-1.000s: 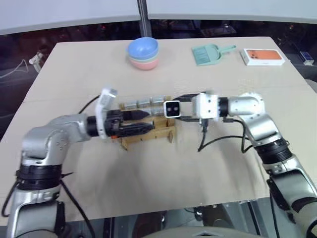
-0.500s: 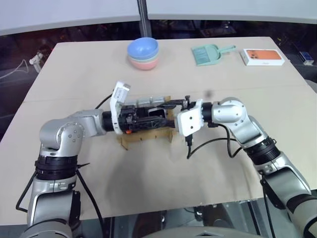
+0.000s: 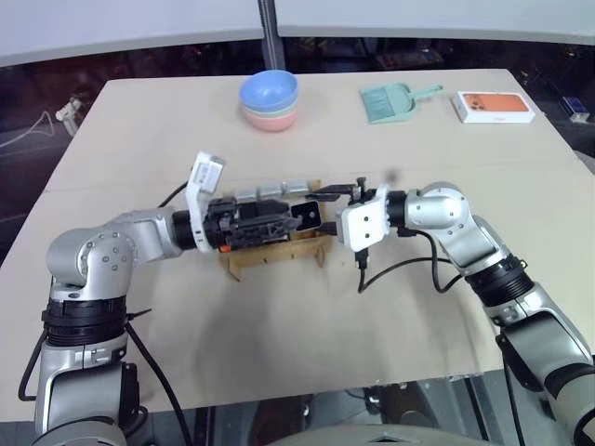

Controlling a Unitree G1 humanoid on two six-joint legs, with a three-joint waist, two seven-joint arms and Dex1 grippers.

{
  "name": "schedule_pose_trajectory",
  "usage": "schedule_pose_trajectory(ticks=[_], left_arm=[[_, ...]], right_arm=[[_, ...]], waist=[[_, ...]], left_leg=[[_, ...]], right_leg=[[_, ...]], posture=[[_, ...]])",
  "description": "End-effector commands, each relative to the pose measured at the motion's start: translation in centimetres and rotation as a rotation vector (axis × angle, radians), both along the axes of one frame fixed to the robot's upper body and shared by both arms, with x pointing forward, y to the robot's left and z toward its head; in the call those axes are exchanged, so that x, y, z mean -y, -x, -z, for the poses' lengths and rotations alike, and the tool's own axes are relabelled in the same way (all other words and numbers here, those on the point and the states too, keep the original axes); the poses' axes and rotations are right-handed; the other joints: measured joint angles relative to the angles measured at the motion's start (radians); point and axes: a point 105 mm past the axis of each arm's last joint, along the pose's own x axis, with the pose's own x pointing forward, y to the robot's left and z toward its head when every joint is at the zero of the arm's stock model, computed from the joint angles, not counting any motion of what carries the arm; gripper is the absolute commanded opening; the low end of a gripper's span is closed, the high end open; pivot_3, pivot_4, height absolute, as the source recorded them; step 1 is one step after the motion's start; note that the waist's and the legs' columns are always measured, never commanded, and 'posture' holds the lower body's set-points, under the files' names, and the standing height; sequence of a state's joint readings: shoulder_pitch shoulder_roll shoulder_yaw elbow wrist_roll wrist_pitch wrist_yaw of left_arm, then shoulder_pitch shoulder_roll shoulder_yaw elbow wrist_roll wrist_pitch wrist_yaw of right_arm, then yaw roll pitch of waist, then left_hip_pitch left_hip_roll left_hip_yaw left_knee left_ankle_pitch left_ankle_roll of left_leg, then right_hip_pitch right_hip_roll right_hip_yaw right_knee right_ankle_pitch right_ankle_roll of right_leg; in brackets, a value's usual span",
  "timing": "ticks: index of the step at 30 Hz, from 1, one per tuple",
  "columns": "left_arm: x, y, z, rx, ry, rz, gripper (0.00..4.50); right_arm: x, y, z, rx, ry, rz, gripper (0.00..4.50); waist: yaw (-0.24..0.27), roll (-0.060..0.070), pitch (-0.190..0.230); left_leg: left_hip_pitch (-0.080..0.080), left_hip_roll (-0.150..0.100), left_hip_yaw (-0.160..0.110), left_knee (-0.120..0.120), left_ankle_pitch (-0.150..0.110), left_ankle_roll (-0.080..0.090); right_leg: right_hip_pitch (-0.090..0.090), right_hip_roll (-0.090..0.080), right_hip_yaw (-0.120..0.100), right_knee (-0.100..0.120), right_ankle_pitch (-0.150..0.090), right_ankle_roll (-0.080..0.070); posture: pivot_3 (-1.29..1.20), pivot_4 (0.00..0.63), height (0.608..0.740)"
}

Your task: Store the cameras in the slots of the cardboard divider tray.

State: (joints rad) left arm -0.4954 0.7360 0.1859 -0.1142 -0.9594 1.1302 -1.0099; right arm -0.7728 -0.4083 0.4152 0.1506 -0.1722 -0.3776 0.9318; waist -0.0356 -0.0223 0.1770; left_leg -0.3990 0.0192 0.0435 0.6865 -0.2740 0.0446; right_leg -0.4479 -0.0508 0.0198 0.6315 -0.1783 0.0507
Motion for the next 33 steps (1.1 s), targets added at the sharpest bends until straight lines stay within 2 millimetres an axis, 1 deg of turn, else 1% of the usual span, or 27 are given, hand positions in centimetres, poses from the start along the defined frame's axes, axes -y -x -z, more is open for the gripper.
schedule_pose_trajectory(ticks=[1, 13, 14, 15, 16, 18, 19, 20, 21, 22, 33], left_arm=[[0.36, 0.39, -0.54, 0.031, -0.001, 0.024, 4.50], [0.41, 0.09, -0.59, 0.029, 0.017, 0.021, 4.50], [0.40, 0.06, -0.59, 0.029, 0.018, 0.020, 3.98], [0.39, -0.01, -0.59, 0.030, 0.018, 0.018, 3.74], [0.38, -0.08, -0.58, 0.031, 0.018, 0.014, 3.31], [0.40, -0.22, -0.59, 0.041, 0.022, 0.006, 2.33], [0.42, -0.30, -0.61, 0.050, 0.024, 0.002, 1.92], [0.48, -0.31, -0.56, 0.049, 0.023, 0.002, 1.37], [0.56, -0.27, -0.53, 0.050, 0.021, 0.006, 0.94], [0.62, -0.28, -0.50, 0.052, 0.020, 0.006, 0.61], [0.79, -0.41, -0.51, 0.054, 0.026, 0.002, 0.61]], right_arm=[[0.23, -0.01, -1.41, 0.041, -0.037, 0.001, 1.81], [0.03, 0.47, -1.46, 0.038, -0.035, -0.018, 1.81], [0.03, 0.49, -1.45, 0.038, -0.034, -0.018, 1.81], [0.03, 0.50, -1.44, 0.037, -0.033, -0.019, 1.81], [0.04, 0.51, -1.42, 0.036, -0.033, -0.019, 1.81], [0.04, 0.56, -1.39, 0.034, -0.031, -0.020, 1.81], [0.04, 0.59, -1.37, 0.033, -0.030, -0.021, 1.81], [0.04, 0.61, -1.36, 0.033, -0.029, -0.021, 1.81], [0.03, 0.63, -1.35, 0.032, -0.029, -0.022, 1.81], [0.02, 0.65, -1.34, 0.031, -0.028, -0.023, 1.81], [-0.24, 0.91, -1.30, 0.022, -0.027, -0.031, 1.81]], waist=[[0.000, 0.000, 0.000], [0.000, 0.000, 0.000], [0.000, 0.000, 0.000], [0.000, 0.000, 0.000], [0.000, 0.000, 0.000], [0.000, 0.000, 0.000], [0.000, 0.000, 0.000], [0.000, 0.000, 0.000], [0.000, 0.000, 0.000], [0.000, 0.000, 0.000], [0.000, 0.000, 0.000]], left_leg=[[0.000, 0.000, 0.000, 0.000, 0.000, 0.000], [0.000, 0.000, 0.000, 0.000, 0.000, 0.000], [0.000, 0.000, 0.000, 0.000, 0.000, 0.000], [0.000, 0.000, 0.000, 0.000, 0.000, 0.000], [0.000, 0.000, 0.000, 0.000, 0.000, 0.000], [0.000, 0.000, 0.000, 0.000, 0.000, 0.000], [0.000, 0.000, 0.000, 0.000, 0.000, 0.000], [0.000, 0.000, 0.000, 0.000, 0.000, 0.000], [0.000, 0.000, 0.000, 0.000, 0.000, 0.000], [0.000, 0.000, 0.000, 0.000, 0.000, 0.000], [0.000, 0.000, 0.000, 0.000, 0.000, 0.000]], right_leg=[[0.000, 0.000, 0.000, 0.000, 0.000, 0.000], [0.000, 0.000, 0.000, 0.000, 0.000, 0.000], [0.000, 0.000, 0.000, 0.000, 0.000, 0.000], [0.000, 0.000, 0.000, 0.000, 0.000, 0.000], [0.000, 0.000, 0.000, 0.000, 0.000, 0.000], [0.000, 0.000, 0.000, 0.000, 0.000, 0.000], [0.000, 0.000, 0.000, 0.000, 0.000, 0.000], [0.000, 0.000, 0.000, 0.000, 0.000, 0.000], [0.000, 0.000, 0.000, 0.000, 0.000, 0.000], [0.000, 0.000, 0.000, 0.000, 0.000, 0.000], [0.000, 0.000, 0.000, 0.000, 0.000, 0.000]], posture=[[0.00, 0.150, 0.740], [0.00, 0.150, 0.740], [0.00, 0.150, 0.740], [0.00, 0.150, 0.740], [0.00, 0.150, 0.740], [0.00, 0.150, 0.740], [0.00, 0.150, 0.740], [0.00, 0.150, 0.740], [0.00, 0.150, 0.740], [0.00, 0.150, 0.740], [0.00, 0.150, 0.740]])
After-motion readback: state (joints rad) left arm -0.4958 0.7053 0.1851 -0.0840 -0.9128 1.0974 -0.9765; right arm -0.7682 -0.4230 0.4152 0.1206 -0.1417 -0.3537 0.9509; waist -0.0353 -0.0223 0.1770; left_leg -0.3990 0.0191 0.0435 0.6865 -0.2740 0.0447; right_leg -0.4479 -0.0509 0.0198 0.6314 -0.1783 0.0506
